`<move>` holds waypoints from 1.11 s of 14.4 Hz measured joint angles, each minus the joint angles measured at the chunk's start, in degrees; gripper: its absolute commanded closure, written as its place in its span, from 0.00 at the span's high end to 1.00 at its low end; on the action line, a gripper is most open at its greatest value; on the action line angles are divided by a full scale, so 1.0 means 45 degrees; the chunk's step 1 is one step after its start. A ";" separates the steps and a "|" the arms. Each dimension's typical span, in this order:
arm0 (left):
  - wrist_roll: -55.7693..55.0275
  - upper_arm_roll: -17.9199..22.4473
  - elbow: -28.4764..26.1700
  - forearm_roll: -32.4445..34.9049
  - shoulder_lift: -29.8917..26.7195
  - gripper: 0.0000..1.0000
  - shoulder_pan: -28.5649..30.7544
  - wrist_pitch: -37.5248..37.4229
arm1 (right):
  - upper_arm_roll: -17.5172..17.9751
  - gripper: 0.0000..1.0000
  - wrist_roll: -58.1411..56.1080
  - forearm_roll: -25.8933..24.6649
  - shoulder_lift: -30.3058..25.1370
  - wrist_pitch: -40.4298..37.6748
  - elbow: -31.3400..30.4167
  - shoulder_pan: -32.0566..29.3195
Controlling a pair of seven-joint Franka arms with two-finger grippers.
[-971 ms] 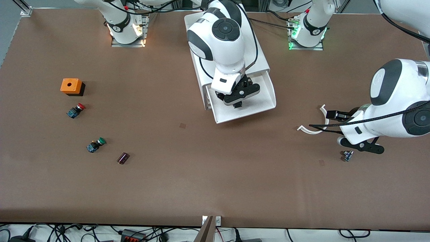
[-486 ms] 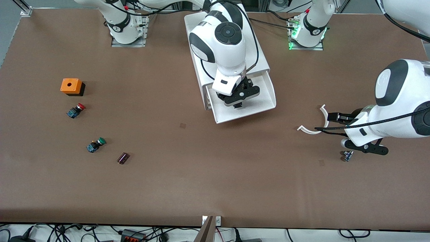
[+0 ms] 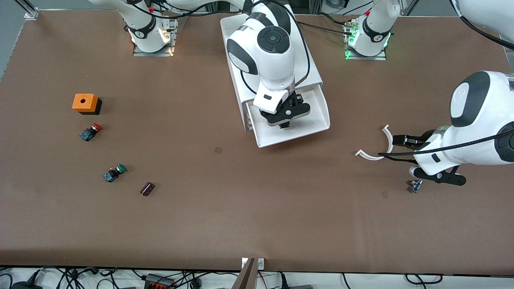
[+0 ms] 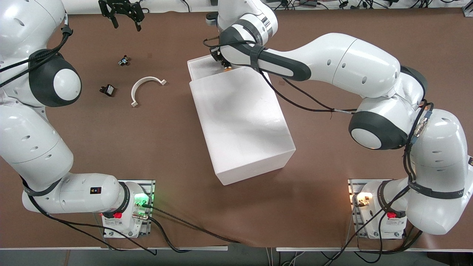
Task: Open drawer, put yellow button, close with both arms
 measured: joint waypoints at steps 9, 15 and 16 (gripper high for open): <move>-0.0805 -0.0005 0.0018 -0.0525 -0.0002 1.00 -0.0001 0.0039 | -0.0183 1.00 0.0212 0.0000 -0.0076 -0.0437 0.0874 -0.0300; -0.5041 -0.0405 -0.0089 -0.1260 -0.0041 1.00 -0.0677 0.1634 | -0.0309 1.00 0.0006 -0.0021 -0.0982 -0.2740 0.1626 -0.2593; -0.5979 -0.0528 -0.0256 -0.1261 -0.0041 1.00 -0.1023 0.2180 | -0.0315 1.00 -0.0260 -0.0069 -0.1107 -0.3244 0.1612 -0.2990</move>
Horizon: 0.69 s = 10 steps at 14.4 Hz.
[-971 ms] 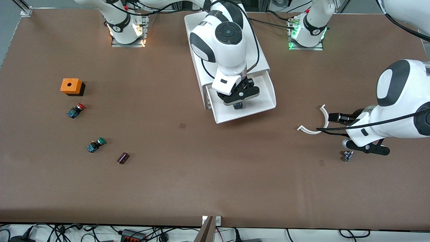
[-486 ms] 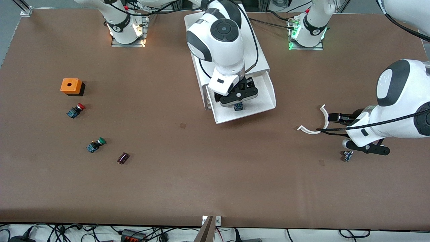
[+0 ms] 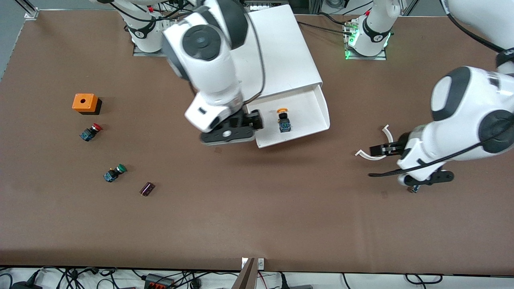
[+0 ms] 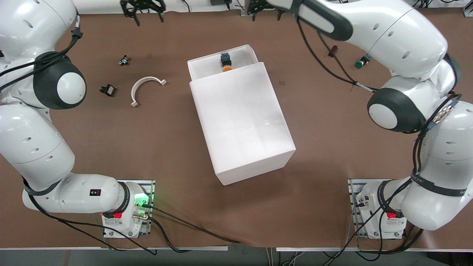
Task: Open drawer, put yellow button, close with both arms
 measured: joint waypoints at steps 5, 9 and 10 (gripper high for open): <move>-0.2449 -0.0119 -0.1345 0.0004 0.0139 1.00 -0.2084 0.3200 | -0.0040 1.00 -0.2217 -0.0227 -0.0315 -0.1371 -0.1095 -0.1807; -0.3795 -0.0122 -0.2565 0.0628 0.0536 1.00 -0.3254 0.5676 | -0.0067 1.00 -0.4126 -0.0229 -0.1178 -0.1369 -0.2460 -0.3805; -0.4218 -0.0126 -0.2887 0.0960 0.0590 1.00 -0.3458 0.5980 | -0.0067 1.00 -0.4686 -0.0225 -0.1428 -0.1377 -0.2626 -0.4270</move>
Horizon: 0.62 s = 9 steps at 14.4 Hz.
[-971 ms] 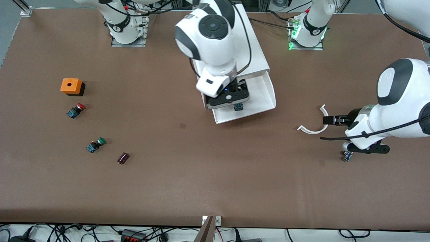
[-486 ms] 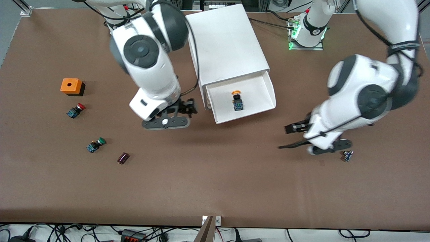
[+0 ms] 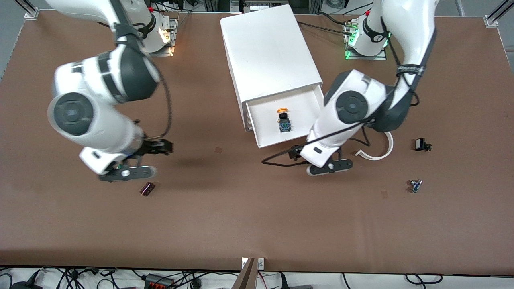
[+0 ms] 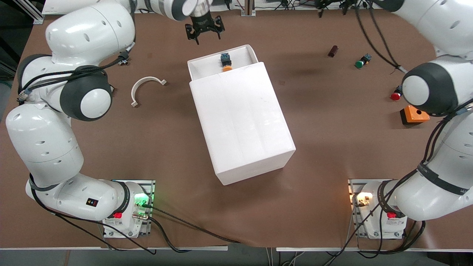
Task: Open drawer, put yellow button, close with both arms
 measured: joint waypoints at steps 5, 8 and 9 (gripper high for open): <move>-0.1105 -0.0194 -0.0913 0.0263 -0.0130 1.00 -0.0583 0.0213 | -0.0022 1.00 -0.2017 0.0003 -0.0943 -0.0122 -0.0241 -0.2086; -0.1305 -0.0675 -0.1684 0.0241 -0.0607 1.00 -0.0525 0.0206 | -0.0030 1.00 -0.2081 -0.0002 -0.1279 -0.0231 -0.0271 -0.2772; -0.1340 -0.0857 -0.1946 0.0213 -0.0777 1.00 -0.0503 0.0201 | -0.0032 1.00 -0.2081 -0.0002 -0.1418 -0.0320 -0.0274 -0.2999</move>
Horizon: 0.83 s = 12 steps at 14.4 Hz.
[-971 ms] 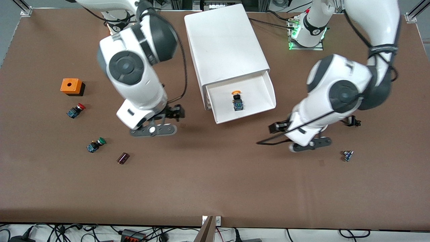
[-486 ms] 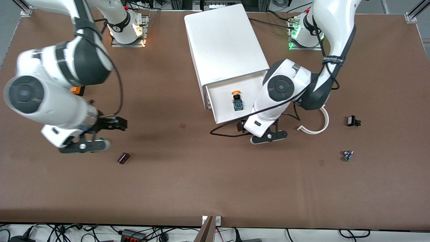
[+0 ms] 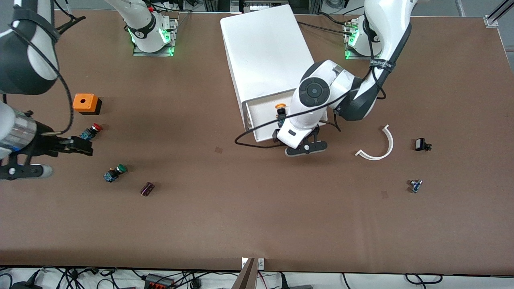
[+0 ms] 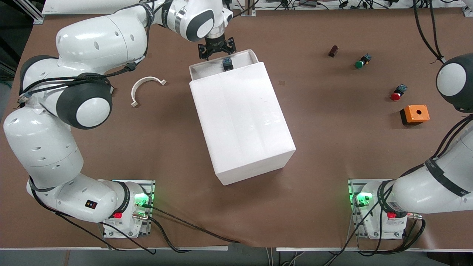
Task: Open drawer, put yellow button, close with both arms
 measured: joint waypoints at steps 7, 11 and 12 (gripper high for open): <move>-0.0129 -0.0925 -0.1442 -0.0511 -0.0817 1.00 0.0020 -0.0050 | 0.0004 1.00 -0.0013 0.0012 -0.1774 -0.0175 -0.1015 -0.1431; -0.0129 -0.1089 -0.1588 -0.0851 -0.0945 1.00 0.0043 -0.0484 | 0.0065 1.00 -0.0245 0.0037 -0.2560 -0.0250 -0.1982 -0.1723; -0.0130 -0.1161 -0.1590 -0.0858 -0.0958 1.00 0.0051 -0.0650 | 0.0128 1.00 -0.0245 0.0036 -0.2623 -0.0250 -0.2075 -0.1693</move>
